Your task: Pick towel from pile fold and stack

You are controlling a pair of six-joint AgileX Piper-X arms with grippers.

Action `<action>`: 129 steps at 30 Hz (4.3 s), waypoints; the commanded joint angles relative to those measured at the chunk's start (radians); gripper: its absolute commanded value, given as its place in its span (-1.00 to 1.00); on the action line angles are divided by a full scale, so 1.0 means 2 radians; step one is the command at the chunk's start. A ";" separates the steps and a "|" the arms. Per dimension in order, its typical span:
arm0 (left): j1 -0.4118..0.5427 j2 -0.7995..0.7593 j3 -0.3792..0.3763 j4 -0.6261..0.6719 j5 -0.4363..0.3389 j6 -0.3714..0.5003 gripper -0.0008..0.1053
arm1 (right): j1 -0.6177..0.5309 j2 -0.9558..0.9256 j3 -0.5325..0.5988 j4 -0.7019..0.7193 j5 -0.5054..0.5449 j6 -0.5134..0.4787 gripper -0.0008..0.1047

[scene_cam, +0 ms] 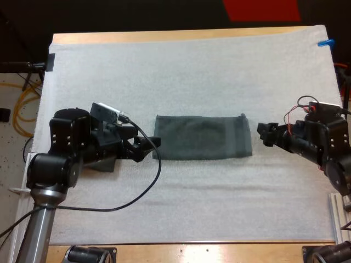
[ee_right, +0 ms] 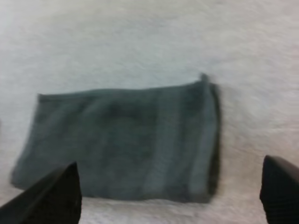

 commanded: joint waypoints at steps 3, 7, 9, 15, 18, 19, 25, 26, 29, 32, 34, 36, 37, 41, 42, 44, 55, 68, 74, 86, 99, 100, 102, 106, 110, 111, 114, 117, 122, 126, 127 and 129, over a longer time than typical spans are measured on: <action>0.001 0.000 -0.001 0.002 -0.005 0.001 0.44 | -0.005 0.018 -0.004 0.001 0.010 -0.012 0.44; 0.001 0.000 0.003 0.002 -0.005 0.001 0.44 | -0.037 0.084 -0.004 -0.012 -0.022 -0.012 0.44; 0.001 0.000 0.005 0.002 -0.012 0.001 0.44 | -0.062 0.116 -0.004 -0.025 -0.067 -0.012 0.44; 0.001 0.000 0.004 0.002 -0.020 0.001 0.44 | -0.124 0.233 -0.007 -0.088 -0.190 -0.010 0.44; 0.001 0.000 0.004 0.002 -0.020 0.001 0.44 | -0.132 0.278 -0.007 -0.115 -0.236 -0.004 0.44; 0.001 0.000 0.004 0.002 -0.020 0.001 0.44 | -0.131 0.291 -0.007 -0.126 -0.244 -0.002 0.44; 0.001 0.000 0.004 0.003 -0.020 -0.003 0.44 | -0.130 0.341 -0.007 -0.174 -0.291 0.031 0.44; 0.001 0.000 0.004 0.003 -0.020 -0.003 0.44 | -0.130 0.344 -0.007 -0.177 -0.295 0.034 0.44; 0.001 0.000 0.004 0.003 -0.020 -0.003 0.44 | -0.125 0.358 -0.007 -0.178 -0.315 0.034 0.44; 0.001 0.000 0.004 0.003 -0.020 -0.003 0.44 | -0.114 0.367 -0.007 -0.178 -0.329 0.036 0.44; 0.001 0.000 0.004 0.003 -0.020 -0.004 0.44 | -0.099 0.375 -0.007 -0.178 -0.329 0.036 0.44; 0.001 0.000 0.004 0.003 -0.020 -0.006 0.44 | -0.089 0.382 -0.007 -0.178 -0.328 0.043 0.44; 0.001 0.000 0.004 0.003 -0.019 -0.007 0.44 | -0.083 0.387 -0.007 -0.178 -0.328 0.049 0.44; 0.001 0.000 0.004 0.003 -0.014 -0.007 0.44 | -0.072 0.402 -0.007 -0.178 -0.328 0.061 0.44; 0.001 0.000 0.004 0.003 -0.012 -0.007 0.44 | -0.072 0.407 -0.009 -0.177 -0.328 0.063 0.41; 0.001 0.000 0.004 0.003 -0.012 -0.007 0.44 | -0.072 0.406 -0.012 -0.177 -0.328 0.067 0.29; 0.001 0.000 0.004 0.003 -0.012 -0.007 0.44 | -0.072 0.403 -0.019 -0.172 -0.319 0.057 -0.98; 0.001 0.000 0.004 0.003 -0.012 -0.007 0.44 | -0.072 0.293 -0.070 0.016 -0.012 -0.118 -0.98; 0.001 0.000 0.004 0.003 -0.012 -0.007 0.44 | -0.072 0.277 -0.138 0.112 0.088 -0.169 -0.98; 0.001 0.000 0.004 0.003 -0.012 -0.007 0.44 | -0.004 0.297 -0.156 0.077 -0.070 -0.049 -0.98; 0.001 0.000 0.004 0.003 -0.012 -0.007 0.44 | 0.055 0.378 -0.156 -0.027 -0.155 0.052 -0.98; 0.001 0.000 0.004 0.003 -0.012 -0.007 0.44 | 0.055 0.379 -0.156 -0.027 -0.155 0.052 -0.98; 0.001 0.000 0.004 0.003 -0.012 -0.007 0.44 | 0.055 0.379 -0.156 -0.027 -0.155 0.051 -0.89; 0.001 0.000 0.004 0.003 -0.012 -0.003 0.44 | 0.055 0.379 -0.160 -0.035 -0.163 0.043 -0.20; 0.001 0.000 0.004 0.003 -0.012 -0.002 0.44 | 0.055 0.378 -0.171 -0.035 -0.203 0.027 0.51; 0.001 0.000 0.004 0.003 -0.012 -0.002 0.44 | 0.055 0.377 -0.175 -0.034 -0.222 0.021 0.64; 0.001 0.000 0.004 0.003 -0.012 -0.002 0.44 | 0.055 0.369 -0.186 -0.034 -0.250 0.017 0.67; 0.001 0.000 0.005 0.003 -0.012 0.000 0.44 | 0.055 0.346 -0.189 -0.034 -0.252 0.012 0.67; 0.001 0.003 0.023 -0.004 -0.012 0.002 0.44 | 0.055 0.284 -0.189 -0.006 -0.240 -0.025 0.67; -0.017 0.022 0.029 -0.010 -0.019 -0.011 0.44 | 0.055 0.221 -0.189 0.047 -0.191 -0.078 0.67; -0.030 0.032 0.029 -0.021 -0.021 -0.022 0.44 | 0.055 0.205 -0.189 0.060 -0.182 -0.091 0.67; -0.055 0.049 0.029 -0.050 -0.031 -0.047 0.44 | 0.055 0.176 -0.188 0.081 -0.168 -0.110 0.67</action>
